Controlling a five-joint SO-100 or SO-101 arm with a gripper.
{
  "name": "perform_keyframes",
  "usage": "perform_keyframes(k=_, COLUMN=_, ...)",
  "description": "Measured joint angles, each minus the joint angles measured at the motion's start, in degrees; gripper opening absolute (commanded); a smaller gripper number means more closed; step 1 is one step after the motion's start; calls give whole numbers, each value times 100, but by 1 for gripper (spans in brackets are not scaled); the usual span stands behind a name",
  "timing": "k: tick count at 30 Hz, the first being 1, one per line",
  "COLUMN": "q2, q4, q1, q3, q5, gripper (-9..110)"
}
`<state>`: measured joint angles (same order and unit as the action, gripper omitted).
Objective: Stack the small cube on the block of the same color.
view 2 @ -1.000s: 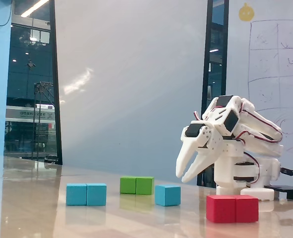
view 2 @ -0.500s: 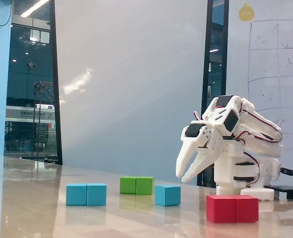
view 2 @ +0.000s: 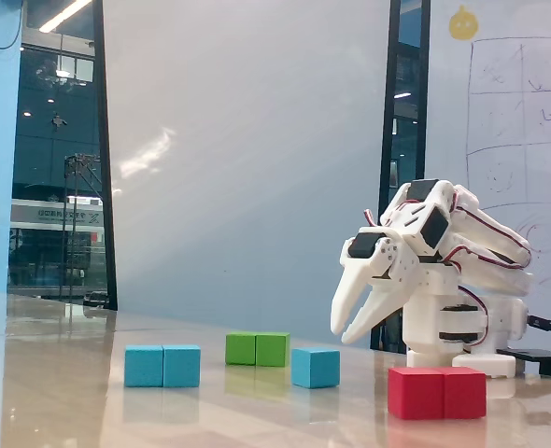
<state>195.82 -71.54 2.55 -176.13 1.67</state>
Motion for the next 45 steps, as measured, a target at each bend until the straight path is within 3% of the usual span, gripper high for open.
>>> perform_keyframes(k=32, q2=-132, q4=-105, q1=0, q3=360, q5=0, gripper=6)
perform_keyframes(k=45, q2=-5168, q4=-932, q1=0, q3=5036, q5=0, gripper=6)
